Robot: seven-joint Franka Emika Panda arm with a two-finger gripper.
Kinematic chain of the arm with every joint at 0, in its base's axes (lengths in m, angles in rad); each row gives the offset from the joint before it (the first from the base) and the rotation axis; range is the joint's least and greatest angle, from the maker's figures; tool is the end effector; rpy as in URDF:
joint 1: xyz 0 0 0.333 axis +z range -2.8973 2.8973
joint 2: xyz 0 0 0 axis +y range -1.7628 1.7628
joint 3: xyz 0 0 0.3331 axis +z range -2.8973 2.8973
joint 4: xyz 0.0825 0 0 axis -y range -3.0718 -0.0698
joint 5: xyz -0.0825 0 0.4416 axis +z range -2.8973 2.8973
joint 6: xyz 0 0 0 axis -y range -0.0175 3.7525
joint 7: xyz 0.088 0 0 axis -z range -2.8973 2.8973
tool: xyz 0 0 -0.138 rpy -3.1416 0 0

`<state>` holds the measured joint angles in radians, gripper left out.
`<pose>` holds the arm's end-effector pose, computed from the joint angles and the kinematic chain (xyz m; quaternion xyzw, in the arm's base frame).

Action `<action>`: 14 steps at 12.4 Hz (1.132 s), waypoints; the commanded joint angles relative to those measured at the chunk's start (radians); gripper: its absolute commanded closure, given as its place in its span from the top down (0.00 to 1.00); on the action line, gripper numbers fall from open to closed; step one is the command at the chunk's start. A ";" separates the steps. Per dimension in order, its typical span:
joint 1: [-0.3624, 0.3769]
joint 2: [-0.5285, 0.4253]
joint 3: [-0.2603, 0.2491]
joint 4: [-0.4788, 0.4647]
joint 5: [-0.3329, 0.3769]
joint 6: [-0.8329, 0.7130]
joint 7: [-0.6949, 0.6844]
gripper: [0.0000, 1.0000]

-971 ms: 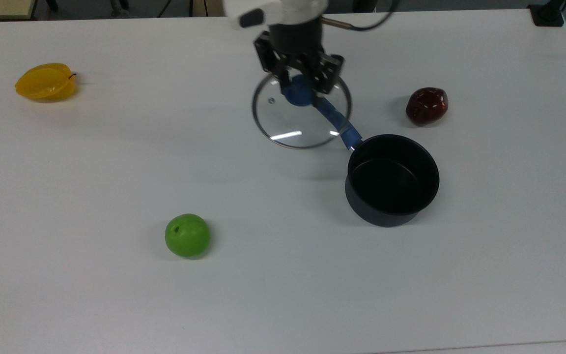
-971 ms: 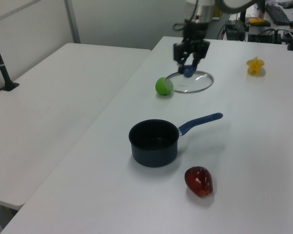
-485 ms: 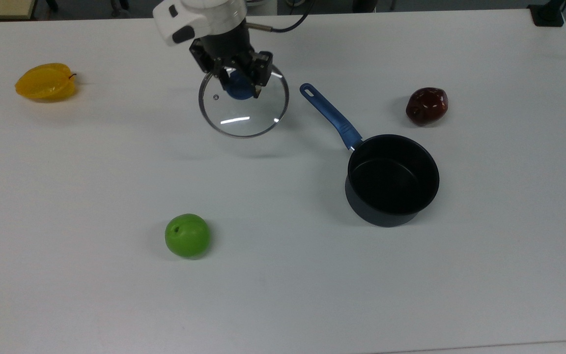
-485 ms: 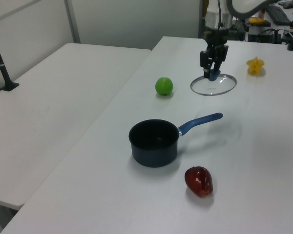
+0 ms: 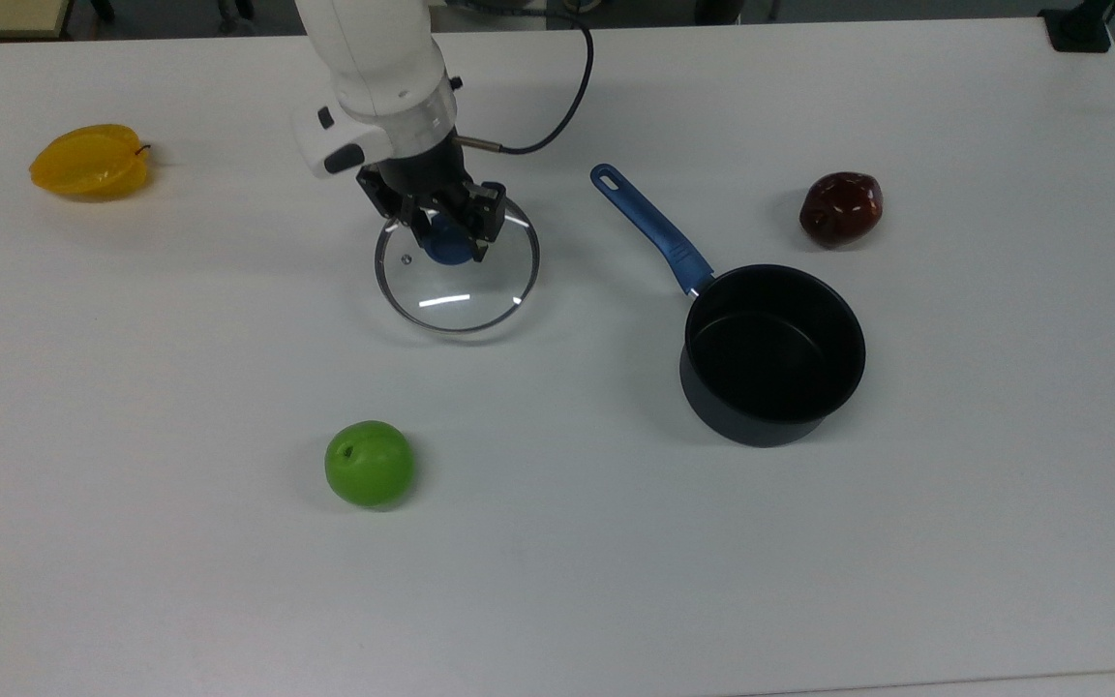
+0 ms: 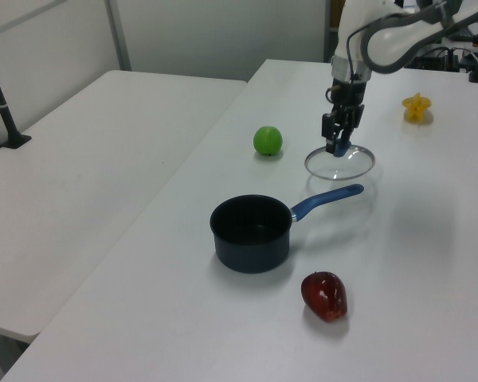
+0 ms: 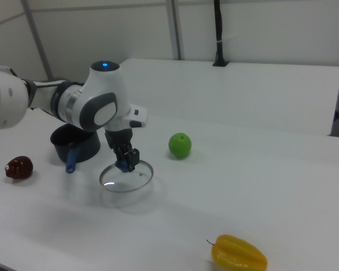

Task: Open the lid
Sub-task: 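Lift the glass lid off the saucepan and carry it beside the pan, then lower the glass lid onto the table and release the knob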

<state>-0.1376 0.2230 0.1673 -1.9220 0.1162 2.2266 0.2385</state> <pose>0.6685 0.0233 0.3412 -0.9871 0.1399 -0.0326 0.0707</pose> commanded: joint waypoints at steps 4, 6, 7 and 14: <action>0.073 0.090 -0.046 0.003 -0.003 0.146 0.019 0.24; 0.073 0.093 -0.046 0.003 -0.003 0.148 0.019 0.28; 0.073 0.093 -0.046 0.003 -0.003 0.148 0.019 0.41; 0.073 -0.003 -0.072 0.150 -0.076 -0.135 0.016 1.00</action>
<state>-0.0871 0.2956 0.1252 -1.8329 0.1077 2.2464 0.2437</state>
